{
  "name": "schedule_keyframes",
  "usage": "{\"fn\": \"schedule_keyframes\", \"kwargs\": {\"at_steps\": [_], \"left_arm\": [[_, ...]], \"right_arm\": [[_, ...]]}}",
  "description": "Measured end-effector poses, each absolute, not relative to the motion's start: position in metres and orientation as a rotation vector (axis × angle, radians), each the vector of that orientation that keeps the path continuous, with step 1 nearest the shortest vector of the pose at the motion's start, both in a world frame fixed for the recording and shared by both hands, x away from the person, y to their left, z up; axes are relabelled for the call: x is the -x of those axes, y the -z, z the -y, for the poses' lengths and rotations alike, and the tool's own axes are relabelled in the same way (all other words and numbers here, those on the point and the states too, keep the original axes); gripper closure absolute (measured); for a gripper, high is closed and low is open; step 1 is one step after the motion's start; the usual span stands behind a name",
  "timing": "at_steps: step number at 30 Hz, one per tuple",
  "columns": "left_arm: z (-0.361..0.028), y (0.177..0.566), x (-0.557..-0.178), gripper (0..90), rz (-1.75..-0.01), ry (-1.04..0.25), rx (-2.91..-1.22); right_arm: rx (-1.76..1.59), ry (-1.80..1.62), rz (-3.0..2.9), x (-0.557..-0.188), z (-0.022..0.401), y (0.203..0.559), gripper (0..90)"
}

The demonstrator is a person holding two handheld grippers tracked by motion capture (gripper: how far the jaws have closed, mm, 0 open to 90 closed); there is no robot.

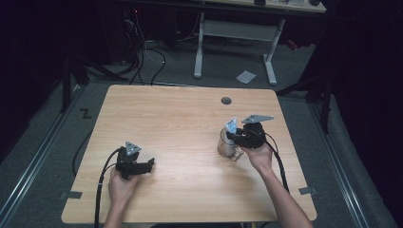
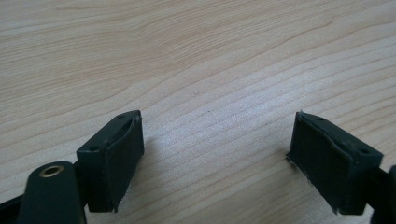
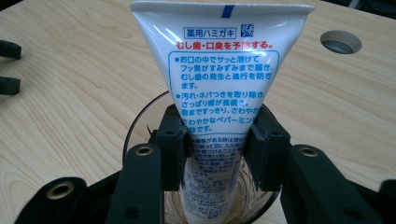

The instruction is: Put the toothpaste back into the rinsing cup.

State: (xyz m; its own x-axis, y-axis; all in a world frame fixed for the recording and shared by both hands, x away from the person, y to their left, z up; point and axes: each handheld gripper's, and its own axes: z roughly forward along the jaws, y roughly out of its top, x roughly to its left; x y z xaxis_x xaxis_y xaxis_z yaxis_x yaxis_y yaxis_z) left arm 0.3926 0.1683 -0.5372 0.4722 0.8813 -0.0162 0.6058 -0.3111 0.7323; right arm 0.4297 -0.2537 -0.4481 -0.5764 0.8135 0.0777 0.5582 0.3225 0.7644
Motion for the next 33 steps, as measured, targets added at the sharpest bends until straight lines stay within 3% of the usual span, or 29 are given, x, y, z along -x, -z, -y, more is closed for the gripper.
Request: {"fn": "schedule_keyframes", "kwargs": {"at_steps": [23,33], "left_arm": [[-0.168,0.537,-0.393,18.2,-1.229,-0.516,-2.036],[-0.168,0.537,-0.393,18.2,-1.229,-0.516,-2.036]], "right_arm": [[-1.164,-1.089,-2.257,-0.41,0.256,0.451,57.7],[-1.177,-1.12,-2.24,-0.407,0.258,0.447,48.7]]}}
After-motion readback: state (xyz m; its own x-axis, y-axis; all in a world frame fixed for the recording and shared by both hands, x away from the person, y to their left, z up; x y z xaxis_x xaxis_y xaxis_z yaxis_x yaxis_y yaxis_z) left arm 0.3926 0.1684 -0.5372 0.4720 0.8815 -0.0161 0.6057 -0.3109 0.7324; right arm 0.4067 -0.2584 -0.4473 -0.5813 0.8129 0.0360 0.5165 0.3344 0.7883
